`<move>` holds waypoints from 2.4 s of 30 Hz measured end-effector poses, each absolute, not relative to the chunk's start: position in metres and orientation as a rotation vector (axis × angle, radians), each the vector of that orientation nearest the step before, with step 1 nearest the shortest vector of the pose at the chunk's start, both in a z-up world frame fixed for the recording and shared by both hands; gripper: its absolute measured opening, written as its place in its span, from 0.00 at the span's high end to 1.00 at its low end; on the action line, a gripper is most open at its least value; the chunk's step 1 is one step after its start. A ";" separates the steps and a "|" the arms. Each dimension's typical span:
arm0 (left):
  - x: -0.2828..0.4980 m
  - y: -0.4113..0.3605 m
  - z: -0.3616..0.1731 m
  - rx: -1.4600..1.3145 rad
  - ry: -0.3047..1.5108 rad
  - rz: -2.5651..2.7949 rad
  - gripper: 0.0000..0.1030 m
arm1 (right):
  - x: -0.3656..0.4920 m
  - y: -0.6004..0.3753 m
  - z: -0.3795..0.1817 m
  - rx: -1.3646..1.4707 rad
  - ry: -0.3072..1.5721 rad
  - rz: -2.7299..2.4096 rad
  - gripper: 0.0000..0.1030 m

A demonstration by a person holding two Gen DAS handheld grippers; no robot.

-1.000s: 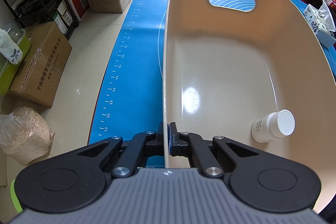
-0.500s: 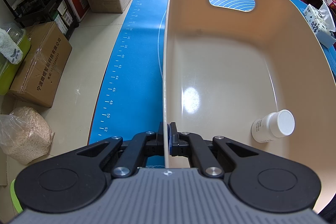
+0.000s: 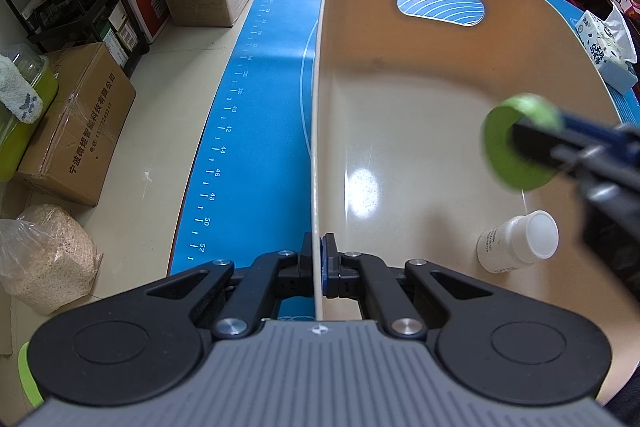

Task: Organize rigid objects
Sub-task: 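Lower the green tin into the basket with the right tool and release, then grasp the white charger with the right tool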

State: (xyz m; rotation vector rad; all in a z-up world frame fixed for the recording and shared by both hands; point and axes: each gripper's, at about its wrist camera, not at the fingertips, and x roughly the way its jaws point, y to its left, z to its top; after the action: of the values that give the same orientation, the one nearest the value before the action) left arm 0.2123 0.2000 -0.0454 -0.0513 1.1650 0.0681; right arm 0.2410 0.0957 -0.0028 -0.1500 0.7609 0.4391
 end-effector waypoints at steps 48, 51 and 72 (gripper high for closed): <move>0.213 0.204 -0.043 -0.056 1.165 0.063 0.97 | 0.272 -0.041 -0.010 0.004 0.799 0.099 0.41; 0.213 0.204 -0.043 -0.055 1.165 0.063 0.97 | 0.277 -0.048 -0.032 0.032 0.852 0.098 0.41; 0.213 0.204 -0.043 -0.054 1.165 0.063 0.97 | 0.276 -0.044 -0.078 0.011 0.918 0.086 0.65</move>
State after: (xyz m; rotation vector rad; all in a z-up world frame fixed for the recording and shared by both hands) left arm 0.2132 0.2044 -0.0432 -0.0544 1.1650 0.0631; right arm 0.2763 -0.0441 -0.0781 0.0105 0.9177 0.0861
